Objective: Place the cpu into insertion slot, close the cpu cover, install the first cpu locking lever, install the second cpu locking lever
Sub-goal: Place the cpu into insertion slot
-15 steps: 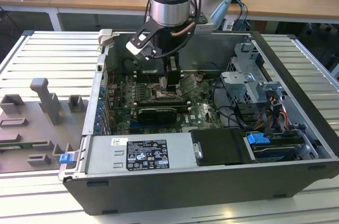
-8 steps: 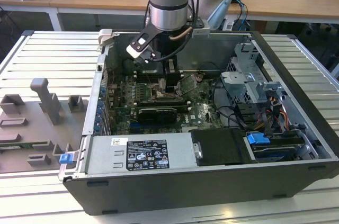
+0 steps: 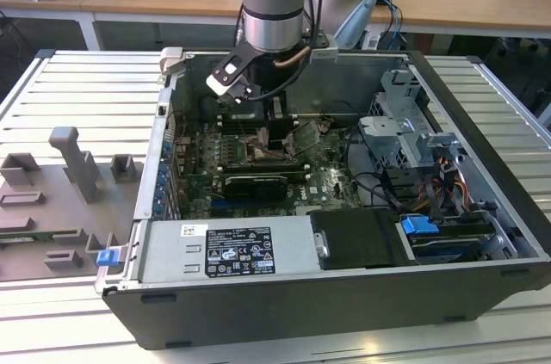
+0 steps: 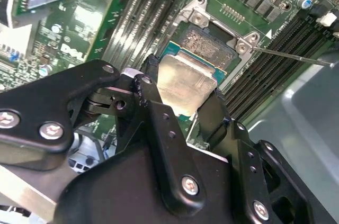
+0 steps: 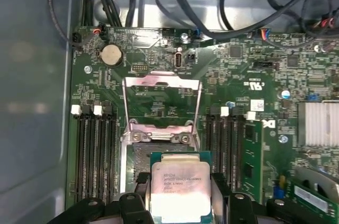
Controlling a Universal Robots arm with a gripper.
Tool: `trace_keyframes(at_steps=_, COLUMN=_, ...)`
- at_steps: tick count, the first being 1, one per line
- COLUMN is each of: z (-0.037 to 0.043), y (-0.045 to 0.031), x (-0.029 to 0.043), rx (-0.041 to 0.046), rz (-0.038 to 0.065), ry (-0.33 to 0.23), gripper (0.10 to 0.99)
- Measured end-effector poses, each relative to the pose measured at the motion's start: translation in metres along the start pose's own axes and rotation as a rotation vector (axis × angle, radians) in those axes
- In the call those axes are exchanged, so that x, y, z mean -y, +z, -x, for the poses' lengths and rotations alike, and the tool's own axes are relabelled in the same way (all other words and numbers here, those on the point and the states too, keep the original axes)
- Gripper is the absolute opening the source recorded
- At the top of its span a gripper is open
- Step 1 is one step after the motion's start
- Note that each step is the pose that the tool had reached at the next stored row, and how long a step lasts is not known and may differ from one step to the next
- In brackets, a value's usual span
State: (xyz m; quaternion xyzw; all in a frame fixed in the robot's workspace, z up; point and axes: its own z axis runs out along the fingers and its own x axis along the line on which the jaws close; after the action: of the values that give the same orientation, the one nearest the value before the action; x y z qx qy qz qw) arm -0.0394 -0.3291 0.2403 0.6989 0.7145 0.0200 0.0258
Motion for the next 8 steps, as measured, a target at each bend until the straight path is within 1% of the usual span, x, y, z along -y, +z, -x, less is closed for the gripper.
trace_keyframes(at_steps=5, z=-0.0033, y=0.0064, x=0.0013, rx=-0.0008, rz=0.000, ry=0.000, gripper=0.541)
trace_keyframes(at_steps=6, z=-0.0043, y=0.0089, x=0.0024, rx=-0.0016, rz=0.000, ry=0.000, gripper=0.541)
trace_keyframes(at_steps=8, z=-0.0052, y=0.0108, x=0.0034, rx=-0.0024, rz=0.000, ry=0.000, gripper=0.541)
